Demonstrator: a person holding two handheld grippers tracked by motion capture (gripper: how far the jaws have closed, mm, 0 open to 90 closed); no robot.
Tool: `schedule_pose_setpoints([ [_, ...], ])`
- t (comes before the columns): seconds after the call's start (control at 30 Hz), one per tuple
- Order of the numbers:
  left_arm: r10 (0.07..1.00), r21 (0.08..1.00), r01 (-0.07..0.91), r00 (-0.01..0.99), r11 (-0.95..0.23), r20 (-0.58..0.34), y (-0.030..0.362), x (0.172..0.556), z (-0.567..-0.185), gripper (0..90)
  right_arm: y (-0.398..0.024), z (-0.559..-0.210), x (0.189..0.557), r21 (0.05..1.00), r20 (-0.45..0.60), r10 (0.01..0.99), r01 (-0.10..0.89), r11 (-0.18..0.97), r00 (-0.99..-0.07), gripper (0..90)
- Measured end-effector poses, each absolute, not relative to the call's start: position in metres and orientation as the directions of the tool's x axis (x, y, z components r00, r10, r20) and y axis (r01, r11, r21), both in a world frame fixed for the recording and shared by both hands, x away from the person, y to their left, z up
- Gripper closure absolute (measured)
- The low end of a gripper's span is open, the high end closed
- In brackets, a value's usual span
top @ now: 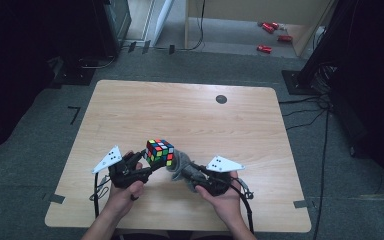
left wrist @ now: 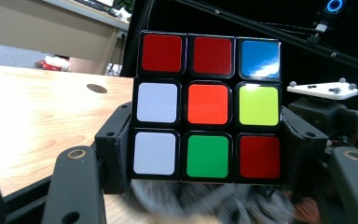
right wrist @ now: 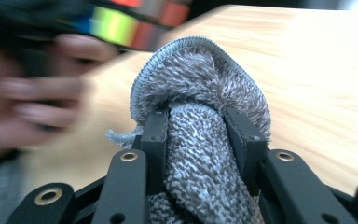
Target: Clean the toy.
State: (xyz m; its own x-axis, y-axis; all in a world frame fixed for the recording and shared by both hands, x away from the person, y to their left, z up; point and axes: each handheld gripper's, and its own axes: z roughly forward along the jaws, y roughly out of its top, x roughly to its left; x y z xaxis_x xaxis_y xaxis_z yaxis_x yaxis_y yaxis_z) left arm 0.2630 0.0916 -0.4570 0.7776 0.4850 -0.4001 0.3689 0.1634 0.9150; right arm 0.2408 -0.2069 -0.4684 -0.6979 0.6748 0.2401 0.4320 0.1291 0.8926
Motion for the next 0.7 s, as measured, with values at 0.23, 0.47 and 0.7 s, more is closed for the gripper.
schedule_pose_setpoints([
  [0.23,0.541,0.922,0.373,0.757,0.103,-0.366,0.088,0.264,-0.458,34.3,-0.236,-0.484,0.252,0.876,0.124,0.844,0.456,0.154,-0.523,62.7],
  [0.47,0.578,0.913,0.407,0.738,0.03,-0.348,0.082,0.267,-0.464,34.2,-0.248,-0.493,0.259,0.864,0.114,0.867,0.48,0.155,-0.485,60.5],
  [0.7,0.59,0.904,0.428,0.728,0.009,-0.35,0.083,0.27,-0.466,34.2,-0.249,-0.485,0.258,0.892,0.115,0.846,0.429,0.143,-0.521,43.8],
])
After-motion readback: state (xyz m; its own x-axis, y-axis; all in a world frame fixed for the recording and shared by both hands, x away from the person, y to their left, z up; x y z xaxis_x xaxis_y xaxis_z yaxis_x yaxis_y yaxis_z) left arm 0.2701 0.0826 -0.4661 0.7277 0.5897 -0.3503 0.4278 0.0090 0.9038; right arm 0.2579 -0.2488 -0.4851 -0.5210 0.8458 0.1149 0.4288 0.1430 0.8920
